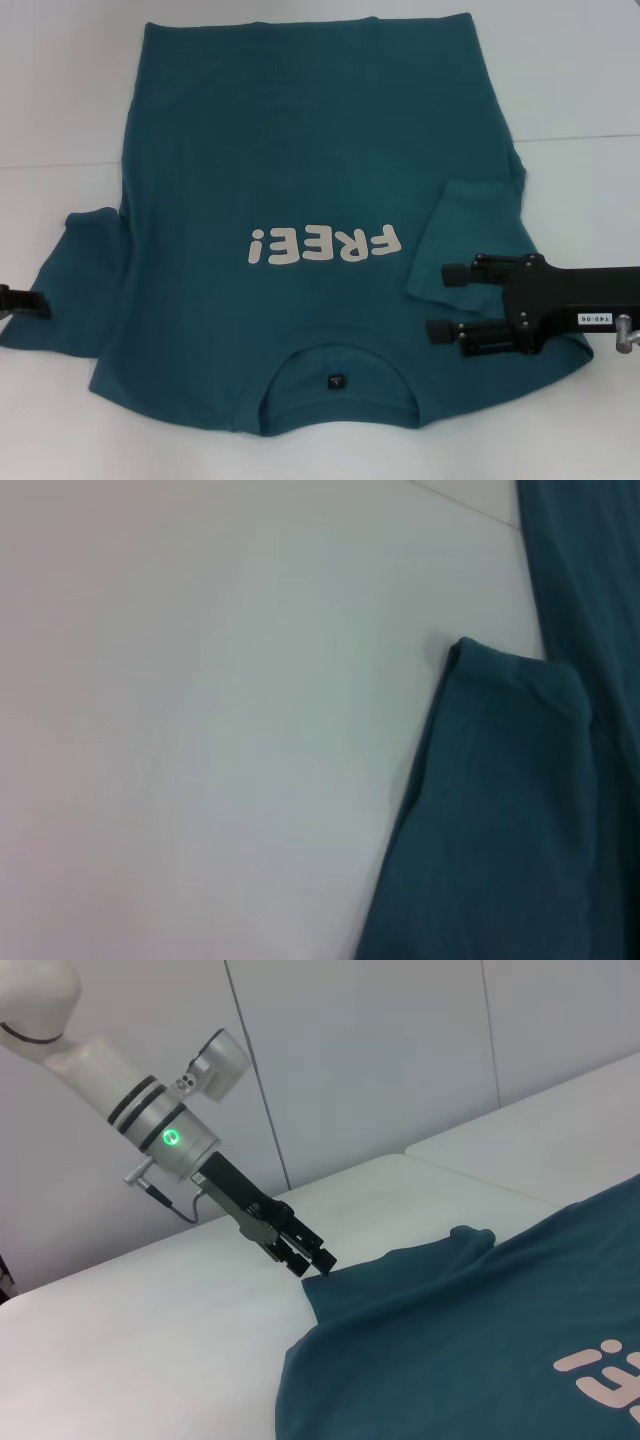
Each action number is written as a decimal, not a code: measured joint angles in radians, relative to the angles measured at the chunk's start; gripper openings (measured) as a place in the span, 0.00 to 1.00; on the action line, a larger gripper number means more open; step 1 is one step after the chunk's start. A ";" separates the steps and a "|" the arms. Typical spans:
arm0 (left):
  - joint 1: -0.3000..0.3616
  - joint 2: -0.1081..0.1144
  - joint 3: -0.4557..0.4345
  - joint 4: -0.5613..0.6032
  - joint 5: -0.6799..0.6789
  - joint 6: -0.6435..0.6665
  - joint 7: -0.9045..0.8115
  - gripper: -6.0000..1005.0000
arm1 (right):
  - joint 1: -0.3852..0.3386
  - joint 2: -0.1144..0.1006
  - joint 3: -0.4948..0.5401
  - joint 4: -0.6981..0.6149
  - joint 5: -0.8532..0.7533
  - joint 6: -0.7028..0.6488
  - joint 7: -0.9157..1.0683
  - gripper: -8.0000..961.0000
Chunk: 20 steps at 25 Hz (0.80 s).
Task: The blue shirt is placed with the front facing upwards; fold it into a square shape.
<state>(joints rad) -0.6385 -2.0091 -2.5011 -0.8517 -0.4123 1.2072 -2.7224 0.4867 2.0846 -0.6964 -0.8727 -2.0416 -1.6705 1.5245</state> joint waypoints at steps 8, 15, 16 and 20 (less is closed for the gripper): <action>0.008 0.000 0.001 0.000 0.006 -0.010 0.000 0.82 | 0.001 0.000 0.000 0.000 0.000 0.000 0.002 0.95; 0.010 0.001 0.011 0.014 0.009 -0.037 0.001 0.82 | 0.003 0.000 -0.002 0.003 0.000 0.000 0.003 0.95; 0.010 0.001 0.012 0.015 0.009 -0.039 0.001 0.82 | 0.003 0.000 -0.002 0.003 -0.001 0.000 0.004 0.95; 0.008 0.001 0.012 0.016 0.018 -0.045 0.001 0.81 | 0.003 0.000 -0.002 0.003 -0.002 0.000 0.005 0.95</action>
<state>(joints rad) -0.6301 -2.0079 -2.4892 -0.8360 -0.3940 1.1626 -2.7212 0.4897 2.0846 -0.6980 -0.8697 -2.0433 -1.6706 1.5291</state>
